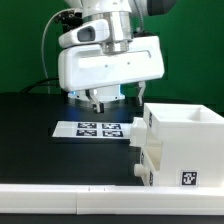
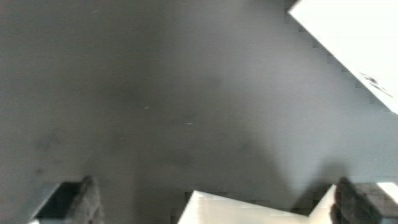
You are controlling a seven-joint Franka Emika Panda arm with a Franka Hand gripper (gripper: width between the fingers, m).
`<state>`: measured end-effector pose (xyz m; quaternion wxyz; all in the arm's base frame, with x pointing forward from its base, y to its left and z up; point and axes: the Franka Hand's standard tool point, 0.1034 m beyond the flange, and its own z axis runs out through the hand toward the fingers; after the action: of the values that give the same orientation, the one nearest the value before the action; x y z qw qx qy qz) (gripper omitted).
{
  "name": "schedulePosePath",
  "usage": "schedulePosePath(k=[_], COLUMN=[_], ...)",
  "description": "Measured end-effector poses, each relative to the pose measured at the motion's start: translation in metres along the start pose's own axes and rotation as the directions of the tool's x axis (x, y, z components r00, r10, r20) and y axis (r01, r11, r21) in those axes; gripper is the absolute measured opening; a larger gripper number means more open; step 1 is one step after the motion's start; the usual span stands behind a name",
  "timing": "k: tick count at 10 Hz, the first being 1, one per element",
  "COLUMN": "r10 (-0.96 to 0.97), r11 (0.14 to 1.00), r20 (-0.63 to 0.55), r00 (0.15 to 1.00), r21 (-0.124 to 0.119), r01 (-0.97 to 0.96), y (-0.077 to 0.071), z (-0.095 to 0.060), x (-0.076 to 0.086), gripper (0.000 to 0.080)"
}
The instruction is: Assemble drawer
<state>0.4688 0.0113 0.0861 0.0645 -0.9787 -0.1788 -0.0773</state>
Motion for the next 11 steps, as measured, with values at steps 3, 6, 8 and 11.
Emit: schedulePosePath(k=[3, 6, 8, 11], r10=[0.003, 0.347, 0.370, 0.403], r11=[1.000, 0.937, 0.928, 0.915], r20=[0.001, 0.067, 0.081, 0.082], r00=[1.000, 0.935, 0.925, 0.911], r21=[0.001, 0.002, 0.000, -0.003], r01=[-0.003, -0.348, -0.372, -0.404], y=[0.001, -0.023, -0.030, -0.035], z=[0.001, 0.016, 0.021, 0.020], x=[-0.001, -0.029, -0.035, -0.034], gripper=[0.0649, 0.0649, 0.0649, 0.0649])
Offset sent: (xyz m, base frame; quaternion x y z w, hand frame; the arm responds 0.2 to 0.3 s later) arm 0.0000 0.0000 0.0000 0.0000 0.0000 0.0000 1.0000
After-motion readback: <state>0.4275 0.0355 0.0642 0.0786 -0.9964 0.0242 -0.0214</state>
